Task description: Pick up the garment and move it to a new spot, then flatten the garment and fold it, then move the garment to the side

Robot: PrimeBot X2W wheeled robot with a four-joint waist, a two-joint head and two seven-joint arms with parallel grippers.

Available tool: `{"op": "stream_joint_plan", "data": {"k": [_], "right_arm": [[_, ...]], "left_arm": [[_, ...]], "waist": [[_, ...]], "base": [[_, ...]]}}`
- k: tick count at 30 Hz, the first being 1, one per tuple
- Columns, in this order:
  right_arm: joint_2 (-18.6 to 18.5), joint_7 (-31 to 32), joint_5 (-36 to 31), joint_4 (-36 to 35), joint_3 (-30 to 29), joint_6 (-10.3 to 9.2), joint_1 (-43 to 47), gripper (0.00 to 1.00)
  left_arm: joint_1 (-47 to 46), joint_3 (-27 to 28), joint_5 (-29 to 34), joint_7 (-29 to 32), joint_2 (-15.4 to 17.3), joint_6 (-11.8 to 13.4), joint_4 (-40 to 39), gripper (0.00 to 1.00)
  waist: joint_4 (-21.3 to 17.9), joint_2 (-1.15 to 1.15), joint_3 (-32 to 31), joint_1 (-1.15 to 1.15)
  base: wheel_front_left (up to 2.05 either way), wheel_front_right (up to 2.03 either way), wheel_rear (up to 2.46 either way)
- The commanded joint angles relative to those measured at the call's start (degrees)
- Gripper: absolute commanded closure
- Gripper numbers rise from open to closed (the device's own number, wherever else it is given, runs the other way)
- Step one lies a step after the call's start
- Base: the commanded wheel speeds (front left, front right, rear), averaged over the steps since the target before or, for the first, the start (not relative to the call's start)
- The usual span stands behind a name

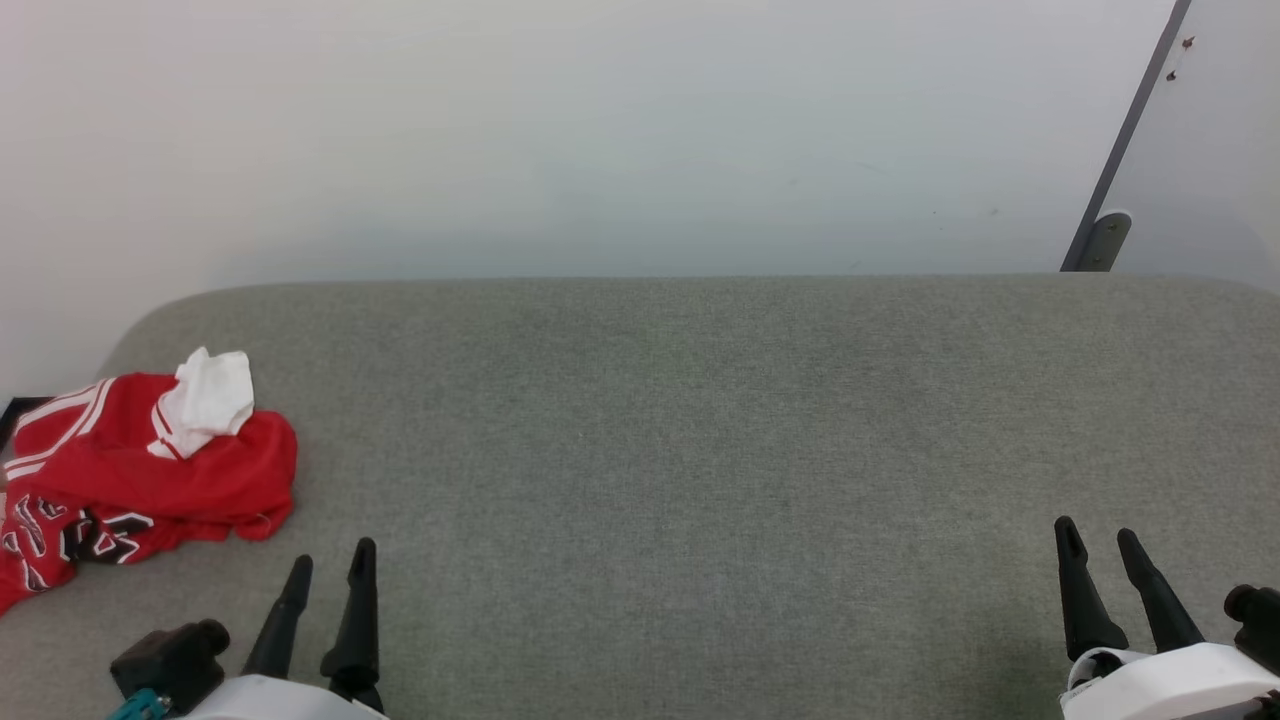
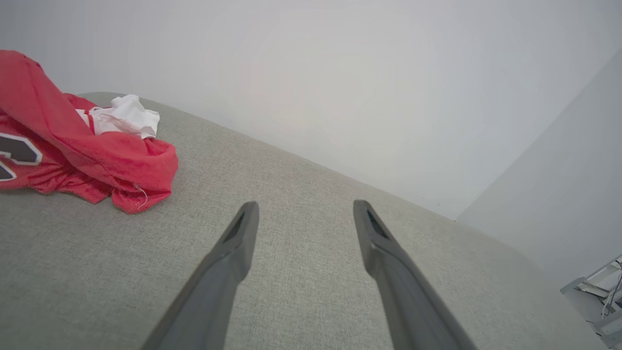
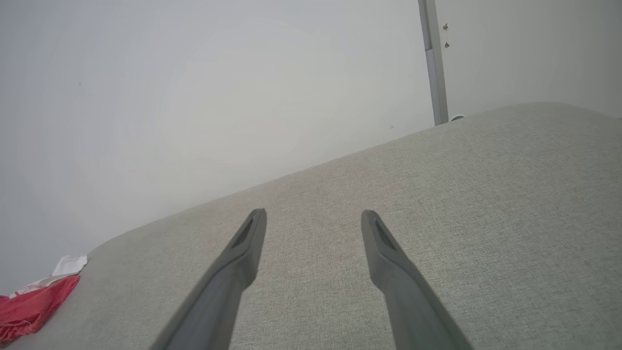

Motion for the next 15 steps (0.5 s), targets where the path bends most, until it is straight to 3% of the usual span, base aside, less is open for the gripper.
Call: {"op": "stream_joint_plan", "data": {"k": [1, 15], "right_arm": [[-0.49, -0.65, -1.97, -0.71, 0.20, -0.01, -0.17, 0.00], [-1.32, -2.73, -10.49, -1.09, 0.69, -0.01, 0.54, 0.00]], "left_arm": [[0.08, -0.19, 1.94, -0.66, 0.68, -0.30, -0.68, 0.00], [1.00, -1.91, 9.34, -2.72, 2.55, -0.65, -2.32, 0.00]], "waist": [[-0.01, 0.00, -0.11, 0.00], [-0.08, 0.00, -0.77, 0.00]], "base": [[0.00, 0.00, 0.00], [0.00, 0.00, 0.00]]}}
